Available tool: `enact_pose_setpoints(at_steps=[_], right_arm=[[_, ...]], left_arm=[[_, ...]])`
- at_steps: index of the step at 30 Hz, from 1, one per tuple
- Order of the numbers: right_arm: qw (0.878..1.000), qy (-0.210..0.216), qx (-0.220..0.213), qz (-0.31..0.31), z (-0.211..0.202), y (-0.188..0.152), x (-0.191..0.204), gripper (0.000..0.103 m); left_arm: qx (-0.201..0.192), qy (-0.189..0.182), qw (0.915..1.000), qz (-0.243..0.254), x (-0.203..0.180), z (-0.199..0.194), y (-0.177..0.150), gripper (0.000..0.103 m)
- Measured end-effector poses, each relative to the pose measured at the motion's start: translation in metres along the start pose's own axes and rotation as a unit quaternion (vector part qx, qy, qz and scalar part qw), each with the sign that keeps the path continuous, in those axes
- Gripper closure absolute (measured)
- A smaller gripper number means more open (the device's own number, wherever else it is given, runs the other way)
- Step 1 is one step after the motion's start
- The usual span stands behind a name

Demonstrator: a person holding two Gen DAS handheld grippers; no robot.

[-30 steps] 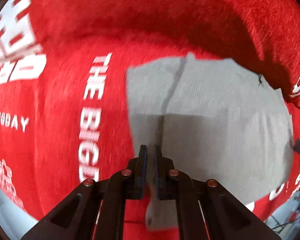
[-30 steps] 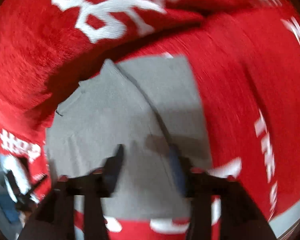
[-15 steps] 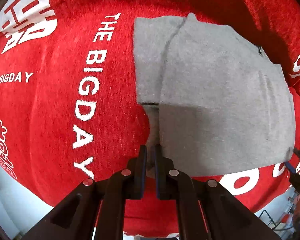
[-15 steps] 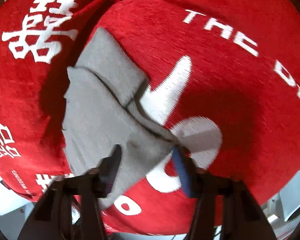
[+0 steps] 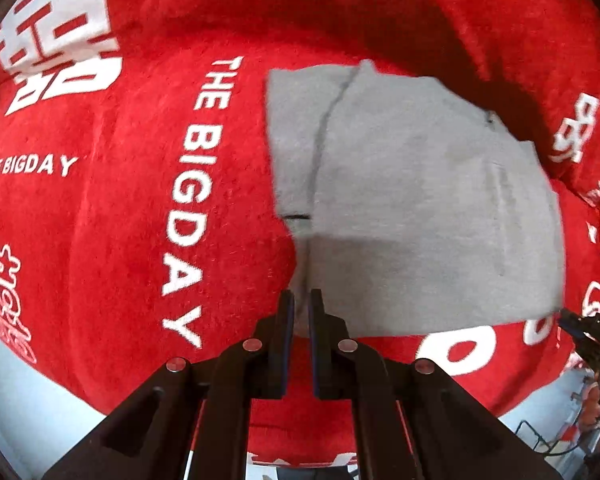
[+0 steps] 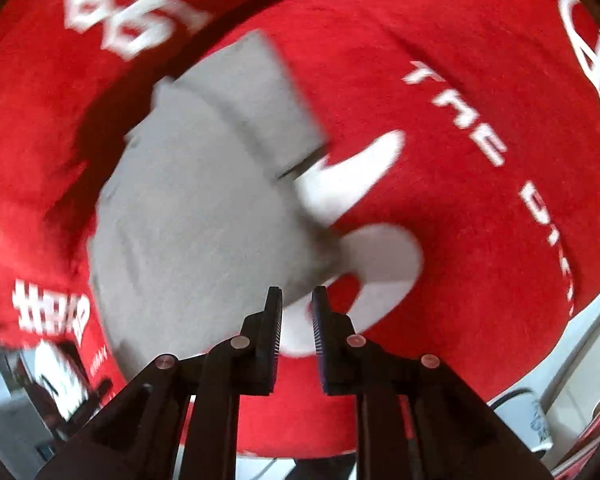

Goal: Fold small clothes

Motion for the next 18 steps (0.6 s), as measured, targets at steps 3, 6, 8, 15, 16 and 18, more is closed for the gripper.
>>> enact_pose_setpoints(at_steps=[3,6,8,15,16,18], right_arm=[[0.998,-0.002,-0.003,-0.059,0.006,-0.005,0.033,0.085],[0.995,-0.005,0.0,-0.1,0.025,0.001,0.061,0.085],[0.992,-0.023,0.009,-0.121,0.04,0.005,0.072,0.085],[0.996,-0.03,0.042,-0.076,0.05,-0.002,0.051,0.088],[0.996,-0.03,0.043,-0.075,0.047,-0.004,0.051,0.088],[0.995,-0.027,0.048,-0.08,0.044,-0.008,0.054,0.088]], left_arm=[[0.005,-0.008,0.9998,0.015,-0.014,0.007,0.002,0.095],[0.017,-0.008,0.9997,0.018,-0.022,0.028,-0.001,0.095],[0.024,0.01,0.9994,0.022,-0.02,0.045,-0.002,0.095],[0.041,-0.026,0.9988,-0.007,0.002,0.045,-0.005,0.095],[0.04,-0.023,0.9989,-0.007,0.003,0.043,-0.005,0.095],[0.035,-0.009,0.9993,-0.006,0.005,0.038,-0.005,0.095]])
Point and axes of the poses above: each gripper's, at about its wrist camera, not at the fingertips, and z roughly the way its jaws point, x to its left, y to its top, the point moved 2 cm from there along z, roughly the way its jaws point, and after that the axes turned 10 degrees about -z, right-handed, at the moved point
